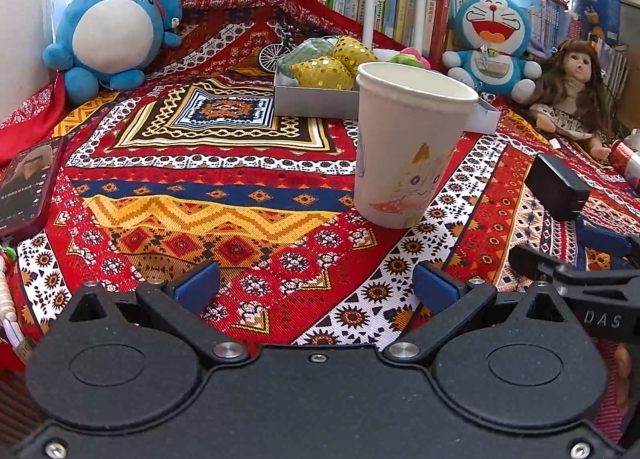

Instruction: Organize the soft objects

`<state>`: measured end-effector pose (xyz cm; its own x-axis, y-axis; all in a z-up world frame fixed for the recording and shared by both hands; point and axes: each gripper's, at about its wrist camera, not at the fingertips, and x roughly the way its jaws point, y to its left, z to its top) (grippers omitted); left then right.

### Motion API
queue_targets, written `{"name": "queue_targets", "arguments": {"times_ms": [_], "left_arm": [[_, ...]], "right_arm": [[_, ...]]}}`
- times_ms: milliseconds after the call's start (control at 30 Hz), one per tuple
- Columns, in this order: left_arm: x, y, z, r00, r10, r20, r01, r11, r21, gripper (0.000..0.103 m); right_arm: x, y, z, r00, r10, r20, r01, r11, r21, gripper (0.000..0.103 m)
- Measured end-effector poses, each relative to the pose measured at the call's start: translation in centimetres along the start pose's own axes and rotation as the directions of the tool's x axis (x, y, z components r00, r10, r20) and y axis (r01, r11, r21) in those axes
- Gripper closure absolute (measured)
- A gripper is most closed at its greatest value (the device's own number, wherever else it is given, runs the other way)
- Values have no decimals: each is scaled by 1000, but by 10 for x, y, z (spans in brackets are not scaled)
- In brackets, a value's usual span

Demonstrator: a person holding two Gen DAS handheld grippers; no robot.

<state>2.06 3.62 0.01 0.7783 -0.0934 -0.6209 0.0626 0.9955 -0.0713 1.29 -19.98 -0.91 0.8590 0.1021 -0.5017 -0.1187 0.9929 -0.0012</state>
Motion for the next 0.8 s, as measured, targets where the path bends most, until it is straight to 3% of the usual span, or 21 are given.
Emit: {"name": "queue_targets", "arguments": {"times_ms": [400,800], "left_arm": [[6,-6,0,999,53,1,-53,999,11,0],[7,-6,0,998,58,0,-58,998,16,0]], "right_arm": [[5,5,-2,999,-16,-31,15,999,-33,0],[5,5,-1,999,-17,-35,16,999,-33,0]]}}
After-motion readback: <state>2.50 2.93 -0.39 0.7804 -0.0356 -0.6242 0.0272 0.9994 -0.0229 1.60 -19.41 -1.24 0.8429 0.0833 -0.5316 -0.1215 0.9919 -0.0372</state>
